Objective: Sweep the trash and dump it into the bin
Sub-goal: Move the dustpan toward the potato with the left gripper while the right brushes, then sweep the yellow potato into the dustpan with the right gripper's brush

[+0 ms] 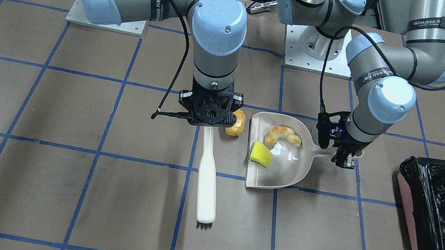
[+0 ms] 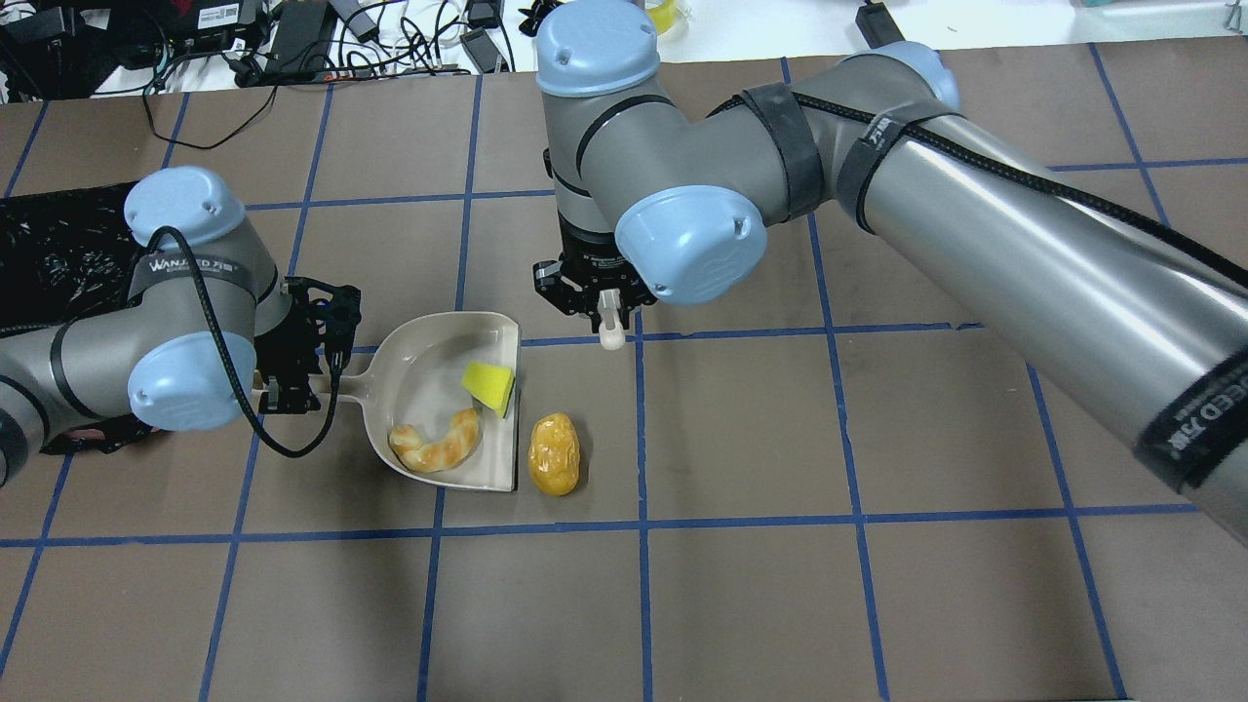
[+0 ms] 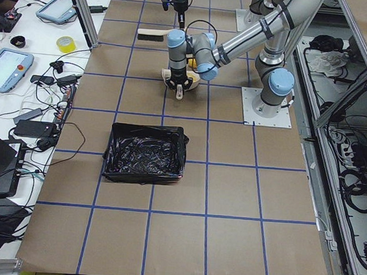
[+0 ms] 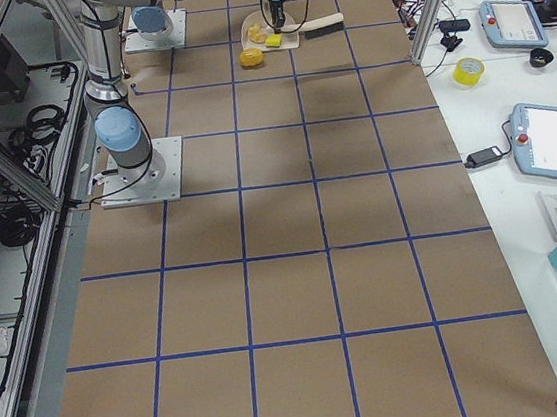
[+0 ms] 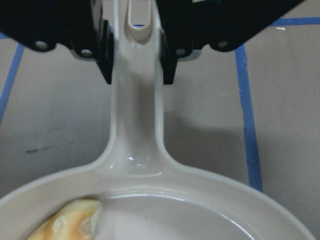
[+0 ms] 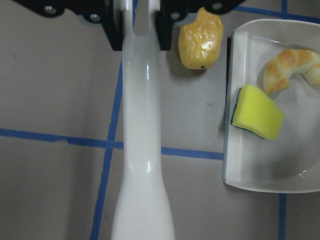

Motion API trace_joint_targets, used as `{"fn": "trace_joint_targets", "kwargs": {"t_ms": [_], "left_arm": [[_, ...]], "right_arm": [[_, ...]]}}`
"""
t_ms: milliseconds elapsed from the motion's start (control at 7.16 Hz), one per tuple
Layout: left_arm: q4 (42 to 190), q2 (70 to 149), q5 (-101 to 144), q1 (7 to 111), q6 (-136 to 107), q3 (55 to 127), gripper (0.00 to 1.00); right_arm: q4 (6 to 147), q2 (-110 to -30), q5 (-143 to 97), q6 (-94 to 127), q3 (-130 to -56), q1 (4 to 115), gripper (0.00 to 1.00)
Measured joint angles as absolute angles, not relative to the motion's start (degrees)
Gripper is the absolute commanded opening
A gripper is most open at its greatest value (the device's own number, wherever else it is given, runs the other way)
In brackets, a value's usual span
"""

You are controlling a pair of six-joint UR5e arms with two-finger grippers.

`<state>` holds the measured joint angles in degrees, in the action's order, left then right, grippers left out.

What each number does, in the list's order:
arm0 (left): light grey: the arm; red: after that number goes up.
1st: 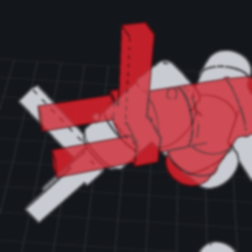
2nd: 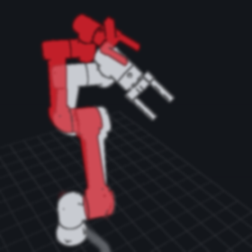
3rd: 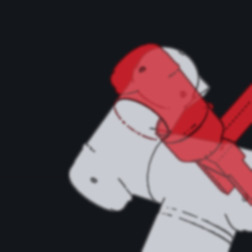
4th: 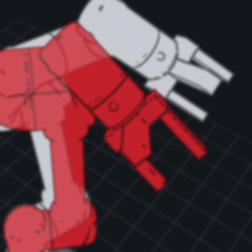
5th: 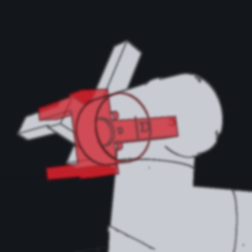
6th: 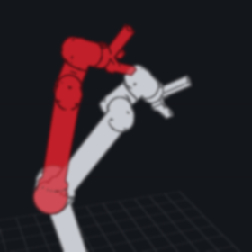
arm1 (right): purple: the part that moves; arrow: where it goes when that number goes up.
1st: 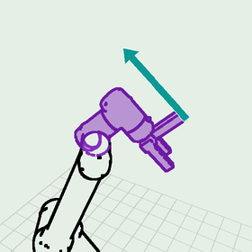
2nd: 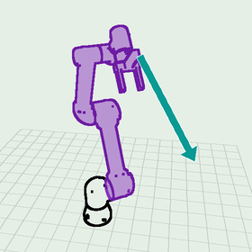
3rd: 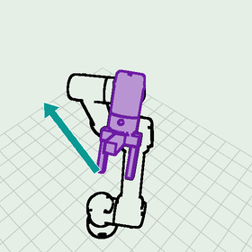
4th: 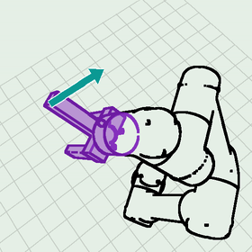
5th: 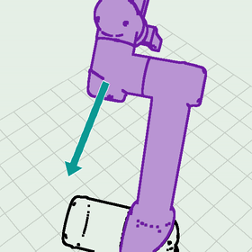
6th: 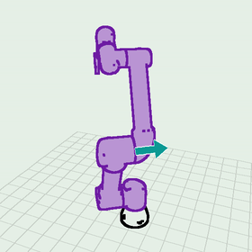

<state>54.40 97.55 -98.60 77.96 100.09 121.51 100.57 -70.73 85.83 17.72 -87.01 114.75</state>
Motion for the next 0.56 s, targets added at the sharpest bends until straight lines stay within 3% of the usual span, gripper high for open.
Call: {"fn": "trace_joint_targets", "kwargs": {"t_ms": [559], "left_arm": [[52.91, 90.08, -99.01, 77.96, 99.31, 130.12, 0.00]], "right_arm": [[97.54, -80.51, 83.00, 18.26, -104.90, 114.98, 0.00]]}}
